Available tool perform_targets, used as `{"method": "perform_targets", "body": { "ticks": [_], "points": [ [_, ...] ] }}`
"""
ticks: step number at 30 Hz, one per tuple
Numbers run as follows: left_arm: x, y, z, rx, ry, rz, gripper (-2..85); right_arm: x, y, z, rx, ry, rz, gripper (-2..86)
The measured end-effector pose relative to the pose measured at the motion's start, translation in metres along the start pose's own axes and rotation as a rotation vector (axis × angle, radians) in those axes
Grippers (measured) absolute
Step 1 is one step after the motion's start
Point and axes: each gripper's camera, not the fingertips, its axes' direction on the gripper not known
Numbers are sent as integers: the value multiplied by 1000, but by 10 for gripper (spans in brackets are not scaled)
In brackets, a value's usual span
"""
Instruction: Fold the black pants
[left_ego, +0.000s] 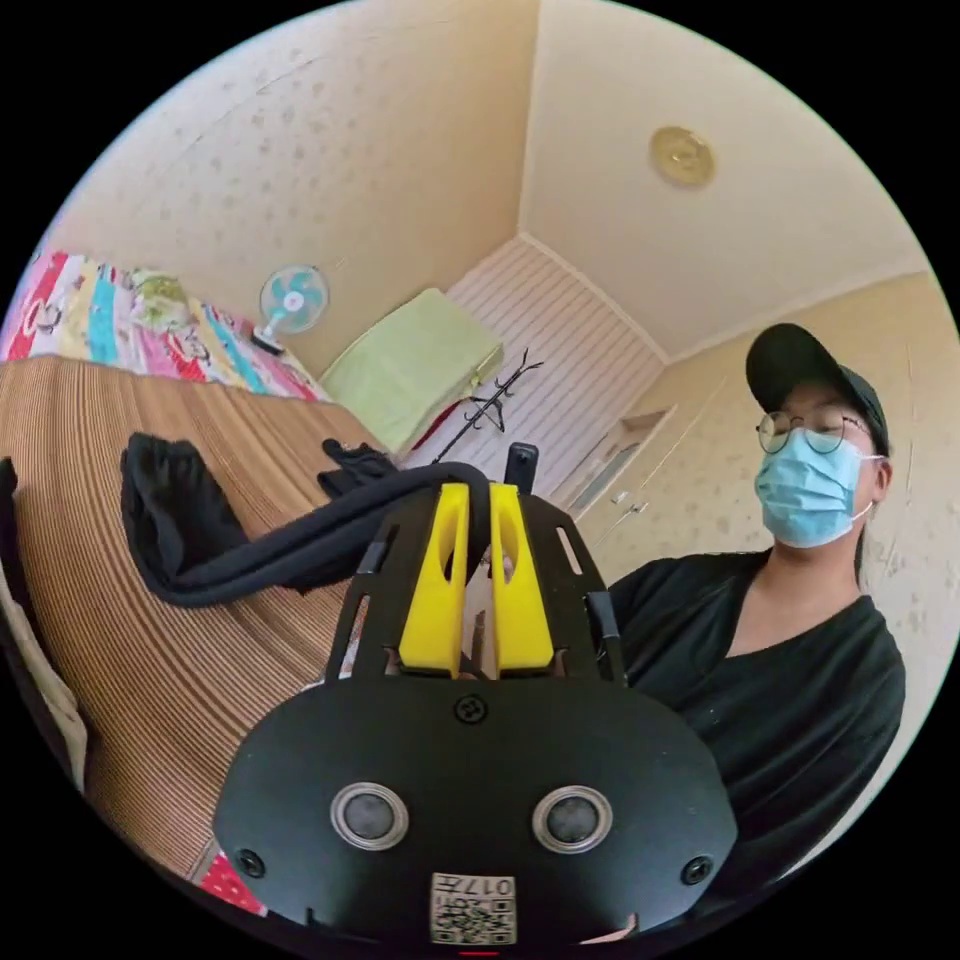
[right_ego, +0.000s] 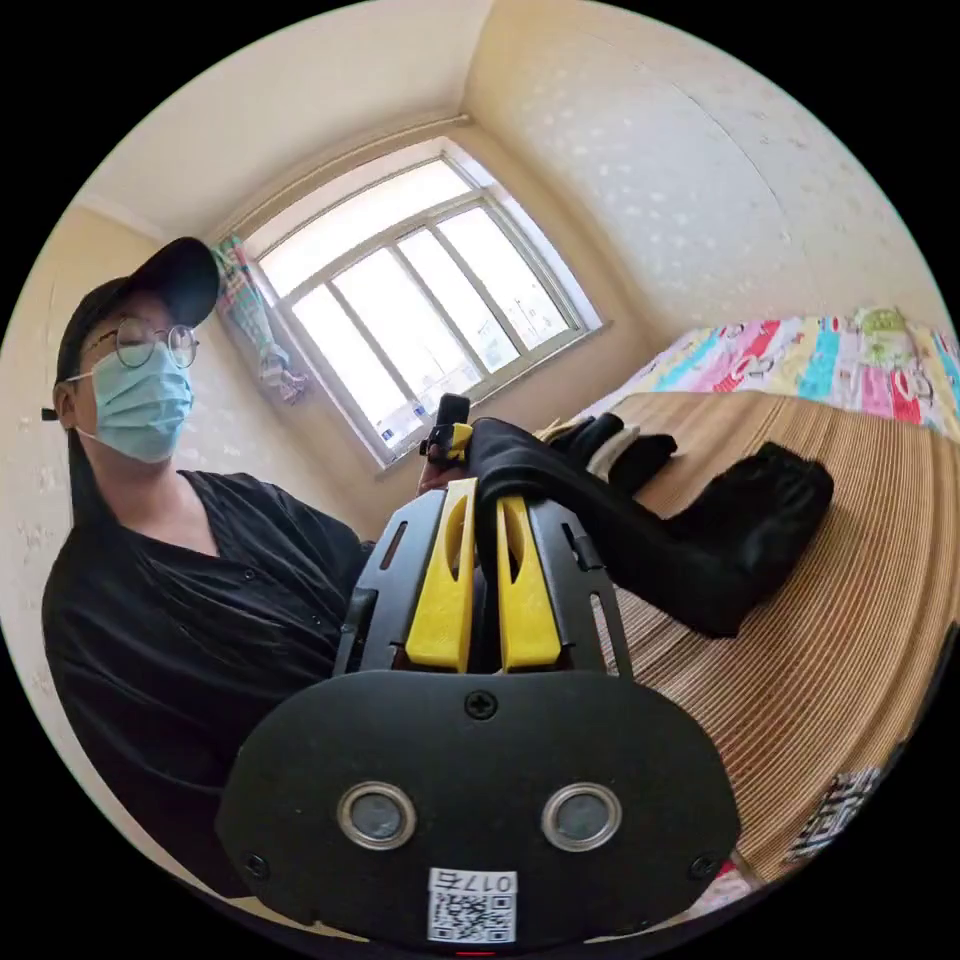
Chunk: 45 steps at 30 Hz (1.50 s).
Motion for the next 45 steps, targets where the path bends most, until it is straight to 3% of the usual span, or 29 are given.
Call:
{"method": "perform_targets", "body": {
  "ticks": [4,7,13,18,21,23,26,31,36,38,41,45],
  "points": [
    [90,-84,-17,112,2,236,41,-109,-77,-52,146,89,-309,8],
    [98,-126,-11,81,-186,205,39,-134,-118,-67,167,191,-324,9],
    [-25,-154,9,-26,-370,-87,38,-22,-156,-47,42,352,-78,7],
    [-107,-157,14,-61,-499,-163,39,94,-167,-5,-17,482,44,6],
    [-131,-115,29,-195,-622,-144,40,135,-144,24,-52,507,129,7],
    [-143,-62,41,-286,-646,-139,42,156,-87,58,-174,522,185,8],
    [-148,49,47,-389,-565,-245,45,154,26,92,-281,447,241,11],
    [-117,220,41,-453,-378,-596,52,117,200,125,-447,271,462,24],
    [-134,234,3,-311,-445,-782,119,133,230,75,-323,182,651,62],
    [-155,222,-5,-257,-509,-808,148,168,212,45,-199,268,702,115],
    [-202,217,12,-311,-575,-895,184,223,201,37,-141,340,796,157],
    [-218,229,50,-328,-479,-947,182,271,211,72,-163,134,903,184]
  ]
}}
